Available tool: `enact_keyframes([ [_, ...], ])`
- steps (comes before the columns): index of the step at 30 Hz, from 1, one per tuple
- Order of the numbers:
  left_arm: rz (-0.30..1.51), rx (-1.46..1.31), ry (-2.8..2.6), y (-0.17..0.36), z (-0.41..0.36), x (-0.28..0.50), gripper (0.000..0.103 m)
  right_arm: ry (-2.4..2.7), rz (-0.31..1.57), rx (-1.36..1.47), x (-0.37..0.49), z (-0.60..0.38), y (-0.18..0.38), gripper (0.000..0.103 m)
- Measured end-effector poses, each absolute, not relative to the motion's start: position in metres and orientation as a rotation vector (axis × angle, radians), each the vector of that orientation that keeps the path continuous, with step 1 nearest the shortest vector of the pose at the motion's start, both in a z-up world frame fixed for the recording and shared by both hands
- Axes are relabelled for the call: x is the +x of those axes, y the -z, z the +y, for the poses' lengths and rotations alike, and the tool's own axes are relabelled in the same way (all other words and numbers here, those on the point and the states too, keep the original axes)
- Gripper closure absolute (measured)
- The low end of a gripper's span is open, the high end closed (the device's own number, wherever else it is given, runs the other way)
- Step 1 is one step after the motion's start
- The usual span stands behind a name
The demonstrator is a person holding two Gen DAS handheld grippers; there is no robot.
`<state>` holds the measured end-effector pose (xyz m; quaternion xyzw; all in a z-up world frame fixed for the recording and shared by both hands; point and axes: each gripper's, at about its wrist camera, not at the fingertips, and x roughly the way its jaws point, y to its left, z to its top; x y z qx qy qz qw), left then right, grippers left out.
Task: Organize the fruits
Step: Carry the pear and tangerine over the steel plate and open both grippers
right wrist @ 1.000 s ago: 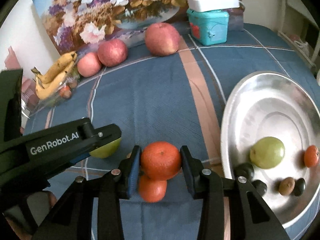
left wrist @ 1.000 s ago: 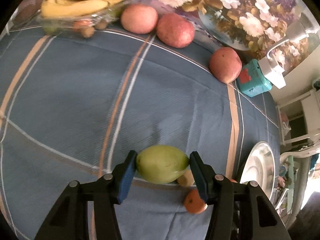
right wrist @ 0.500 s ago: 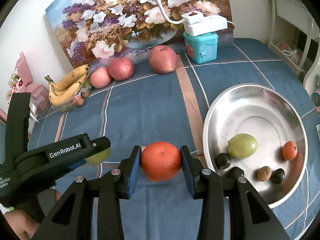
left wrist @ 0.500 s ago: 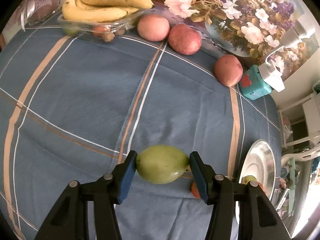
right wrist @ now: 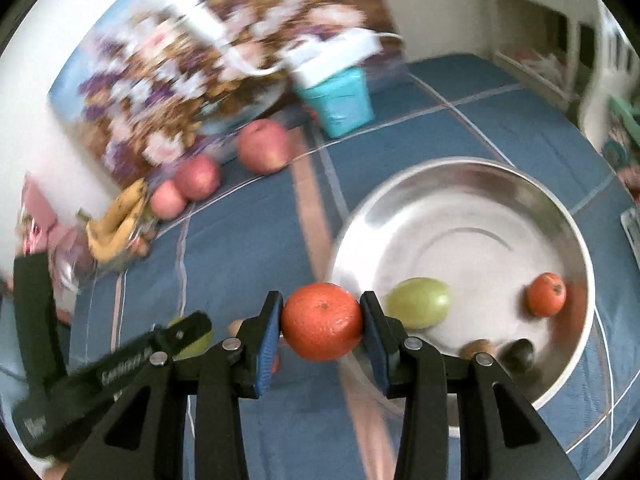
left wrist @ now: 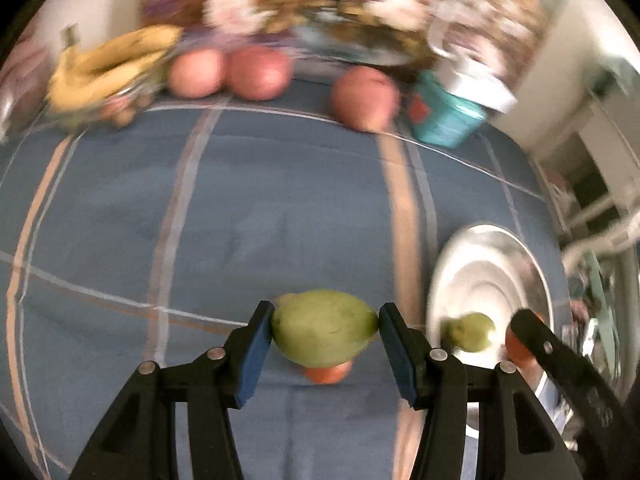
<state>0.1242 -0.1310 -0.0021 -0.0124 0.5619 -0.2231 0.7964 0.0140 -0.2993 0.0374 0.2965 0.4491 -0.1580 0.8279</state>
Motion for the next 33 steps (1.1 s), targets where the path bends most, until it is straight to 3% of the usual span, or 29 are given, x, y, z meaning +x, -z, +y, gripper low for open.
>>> enact_keyframes([
  [10, 1.115, 0.038, 0.648, -0.002, -0.191, 0.103, 0.046, 0.578, 0.943, 0.685, -0.027, -0.369, -0.021, 0.062],
  [33, 1.103, -0.011, 0.698, 0.02, -0.223, 0.114, 0.046, 0.597, 1.016, 0.607, -0.013, -0.371, 0.003, 0.062],
])
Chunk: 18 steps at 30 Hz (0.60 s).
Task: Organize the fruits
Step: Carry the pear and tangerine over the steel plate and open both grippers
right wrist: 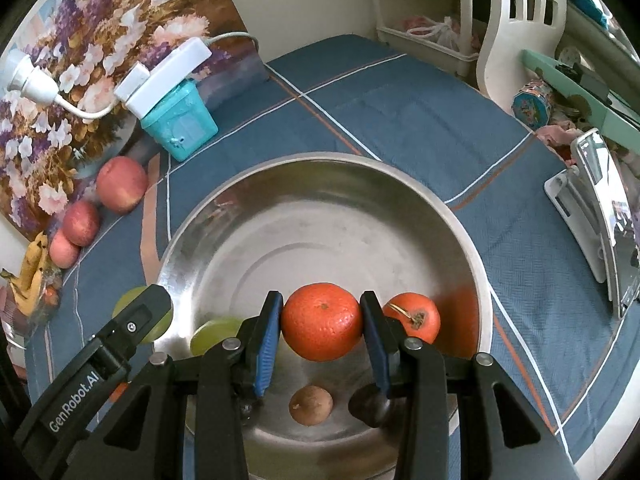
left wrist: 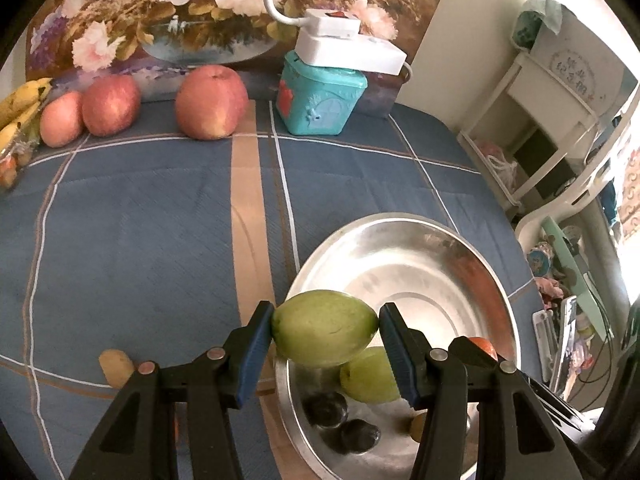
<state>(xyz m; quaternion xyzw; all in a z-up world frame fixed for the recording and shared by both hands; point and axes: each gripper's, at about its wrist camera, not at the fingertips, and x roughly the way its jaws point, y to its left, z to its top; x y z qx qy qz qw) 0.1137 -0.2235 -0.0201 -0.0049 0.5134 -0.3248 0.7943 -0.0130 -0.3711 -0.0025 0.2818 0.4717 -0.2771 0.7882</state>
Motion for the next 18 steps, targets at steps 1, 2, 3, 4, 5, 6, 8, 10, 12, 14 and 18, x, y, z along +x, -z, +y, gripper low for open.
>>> enact_keyframes([
  [1, 1.105, -0.011, 0.7, 0.02, -0.224, 0.114, 0.046, 0.597, 1.018, 0.604, -0.013, -0.371, 0.003, 0.062],
  [2, 1.108, -0.011, 0.701, 0.02, -0.224, 0.114, 0.046, 0.597, 1.019, 0.602, -0.013, -0.371, 0.003, 0.062],
  [3, 1.111, -0.015, 0.699, 0.019, -0.223, 0.115, 0.045, 0.597, 1.02, 0.601, -0.012, -0.371, 0.003, 0.062],
  [4, 1.116, -0.019, 0.7, 0.019, -0.222, 0.115, 0.045, 0.596, 1.021, 0.601, -0.012, -0.37, 0.003, 0.062],
  [5, 1.118, -0.028, 0.704, 0.018, -0.222, 0.116, 0.045, 0.595, 1.021, 0.601, -0.012, -0.37, 0.003, 0.062],
  [6, 1.115, -0.029, 0.705, 0.017, -0.221, 0.116, 0.044, 0.593, 1.022, 0.601, -0.012, -0.37, 0.003, 0.061],
  [8, 1.105, -0.024, 0.704, 0.013, -0.22, 0.116, 0.042, 0.591, 1.022, 0.602, -0.012, -0.37, 0.003, 0.061],
  [10, 1.1, -0.023, 0.705, 0.009, -0.219, 0.115, 0.041, 0.594, 1.026, 0.593, -0.011, -0.37, 0.003, 0.061],
  [12, 1.102, -0.024, 0.701, 0.006, -0.216, 0.114, 0.041, 0.594, 1.023, 0.585, -0.011, -0.369, 0.001, 0.061],
  [14, 1.103, -0.023, 0.689, 0.002, -0.212, 0.115, 0.041, 0.592, 1.016, 0.583, -0.011, -0.368, -0.002, 0.059],
  [18, 1.112, -0.027, 0.649, -0.004, -0.202, 0.116, 0.032, 0.588, 1.007, 0.564, -0.013, -0.361, -0.007, 0.044],
])
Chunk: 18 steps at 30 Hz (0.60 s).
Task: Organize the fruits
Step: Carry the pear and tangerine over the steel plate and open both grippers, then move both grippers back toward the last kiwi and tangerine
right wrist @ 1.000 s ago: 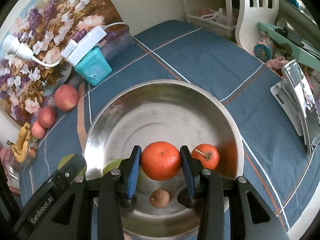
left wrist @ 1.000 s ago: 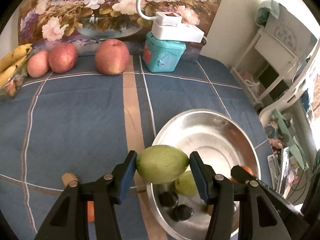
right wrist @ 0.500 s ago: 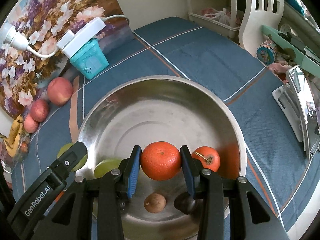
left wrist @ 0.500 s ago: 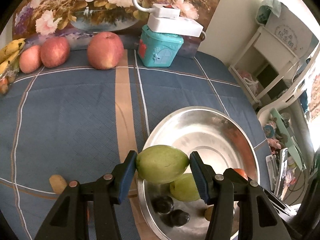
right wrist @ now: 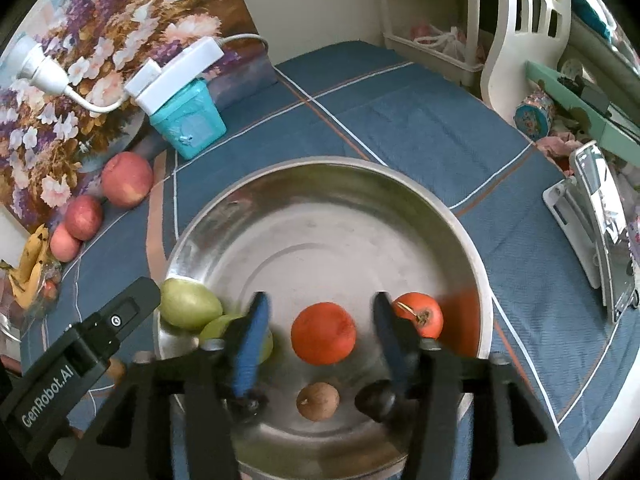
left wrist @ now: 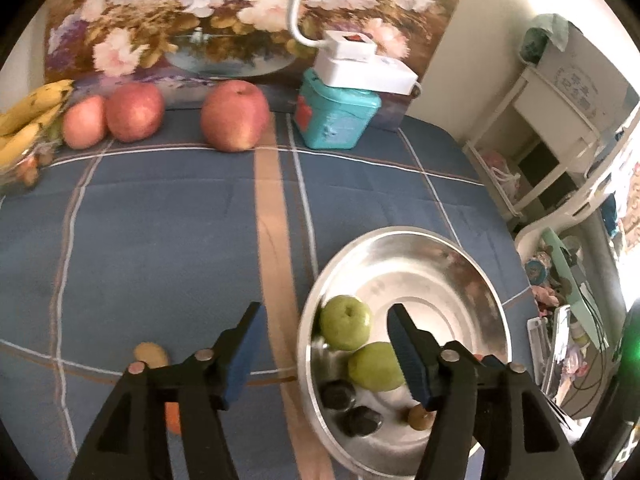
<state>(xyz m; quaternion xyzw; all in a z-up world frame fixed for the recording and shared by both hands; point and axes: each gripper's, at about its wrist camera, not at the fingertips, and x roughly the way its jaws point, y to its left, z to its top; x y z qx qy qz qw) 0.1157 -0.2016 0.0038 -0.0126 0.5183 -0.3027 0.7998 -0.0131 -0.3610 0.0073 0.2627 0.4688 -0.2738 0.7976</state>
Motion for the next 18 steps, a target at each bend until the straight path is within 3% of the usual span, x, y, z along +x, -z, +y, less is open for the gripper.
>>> enact_keyframes([
  [3, 1.151, -0.066, 0.62, -0.004, -0.189, 0.118, 0.029, 0.58, 1.009, 0.552, -0.013, -0.354, -0.01, 0.043],
  [5, 1.174, -0.091, 0.589, -0.003, -0.179, 0.12, 0.028, 0.578, 1.014, 0.535, -0.013, -0.348, -0.012, 0.034],
  [8, 1.183, -0.105, 0.529, -0.006, -0.165, 0.12, 0.021, 0.569, 1.021, 0.512, -0.012, -0.339, -0.013, 0.03],
  [11, 1.168, -0.124, 0.476, -0.008, -0.149, 0.119, 0.011, 0.577, 1.029, 0.488, -0.012, -0.331, -0.013, 0.016],
  [12, 1.159, -0.12, 0.457, -0.008, -0.144, 0.117, 0.001, 0.581, 1.028, 0.484, -0.012, -0.33, -0.013, 0.014],
  [18, 1.086, -0.026, 0.344, -0.014, -0.12, 0.111, 0.0, 0.576, 0.979, 0.454, -0.009, -0.312, -0.02, 0.013],
])
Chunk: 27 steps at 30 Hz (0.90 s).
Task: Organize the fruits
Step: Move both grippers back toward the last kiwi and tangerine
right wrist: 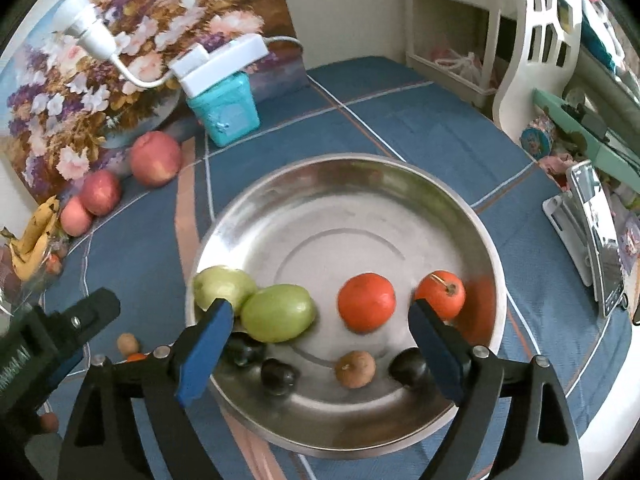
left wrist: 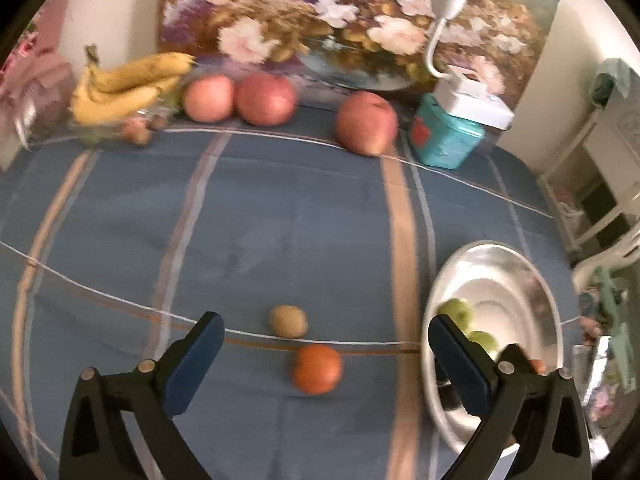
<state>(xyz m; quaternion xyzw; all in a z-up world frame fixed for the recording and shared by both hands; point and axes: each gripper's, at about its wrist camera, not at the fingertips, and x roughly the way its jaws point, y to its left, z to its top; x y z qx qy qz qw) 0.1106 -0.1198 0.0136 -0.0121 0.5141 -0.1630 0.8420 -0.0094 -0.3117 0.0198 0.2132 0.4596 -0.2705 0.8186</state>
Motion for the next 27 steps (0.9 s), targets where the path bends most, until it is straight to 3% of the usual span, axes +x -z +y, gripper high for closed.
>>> enact_keyframes([
  [12, 1.054, 0.166, 0.121, -0.024, -0.068, 0.116, 0.0, 0.494, 0.915, 0.321, 0.002, -0.267, -0.031, 0.013],
  [27, 1.076, 0.069, -0.041, -0.029, 0.007, 0.14, 0.0, 0.344, 0.92, 0.286, 0.029, -0.214, -0.027, 0.013],
])
